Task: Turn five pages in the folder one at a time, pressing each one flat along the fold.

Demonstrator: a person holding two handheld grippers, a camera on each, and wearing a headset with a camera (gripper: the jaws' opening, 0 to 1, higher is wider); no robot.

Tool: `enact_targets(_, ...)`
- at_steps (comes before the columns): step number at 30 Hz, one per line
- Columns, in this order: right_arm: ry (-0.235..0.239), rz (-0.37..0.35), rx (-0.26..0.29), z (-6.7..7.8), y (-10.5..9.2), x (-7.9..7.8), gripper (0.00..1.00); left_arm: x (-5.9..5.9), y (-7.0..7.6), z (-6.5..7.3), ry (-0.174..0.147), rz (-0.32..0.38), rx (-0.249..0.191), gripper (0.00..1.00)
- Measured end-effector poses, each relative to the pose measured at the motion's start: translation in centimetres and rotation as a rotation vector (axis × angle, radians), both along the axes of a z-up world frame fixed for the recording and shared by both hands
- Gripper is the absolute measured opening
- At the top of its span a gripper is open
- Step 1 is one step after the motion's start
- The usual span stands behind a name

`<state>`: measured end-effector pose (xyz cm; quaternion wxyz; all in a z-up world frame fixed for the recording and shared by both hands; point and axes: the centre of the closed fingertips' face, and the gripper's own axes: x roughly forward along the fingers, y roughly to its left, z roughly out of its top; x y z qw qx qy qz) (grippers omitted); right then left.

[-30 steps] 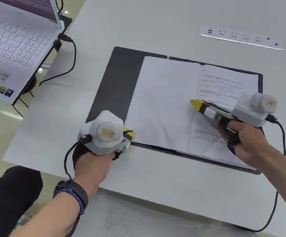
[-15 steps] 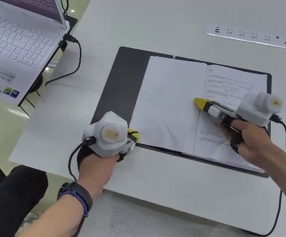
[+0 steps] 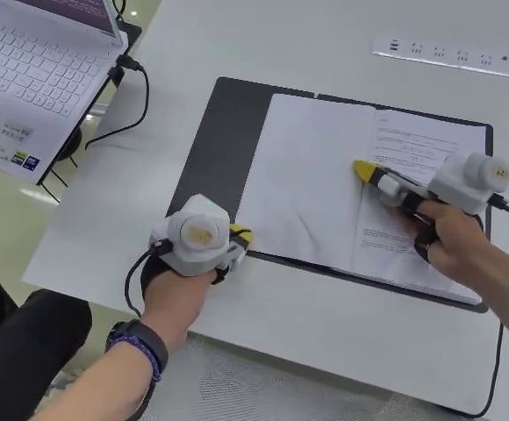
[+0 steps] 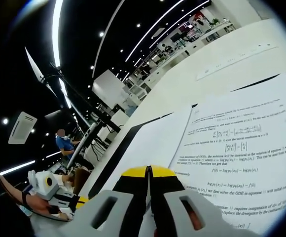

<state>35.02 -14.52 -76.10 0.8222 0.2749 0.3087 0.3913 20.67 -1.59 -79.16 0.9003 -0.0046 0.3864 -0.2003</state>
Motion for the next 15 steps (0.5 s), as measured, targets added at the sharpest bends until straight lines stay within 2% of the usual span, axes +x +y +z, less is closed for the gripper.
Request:
enact_targets(9,-0.005,-0.075,0.037,0.1,0.0,1.8,0.0,-0.1,-0.1,0.1,-0.001,-0.007,0.004,0.0)
enact_targets(15,-0.016,-0.104,0.037,-0.2,-0.2,3.3,0.0,-0.1,-0.1,0.1,-0.001,-0.011,0.005,0.0)
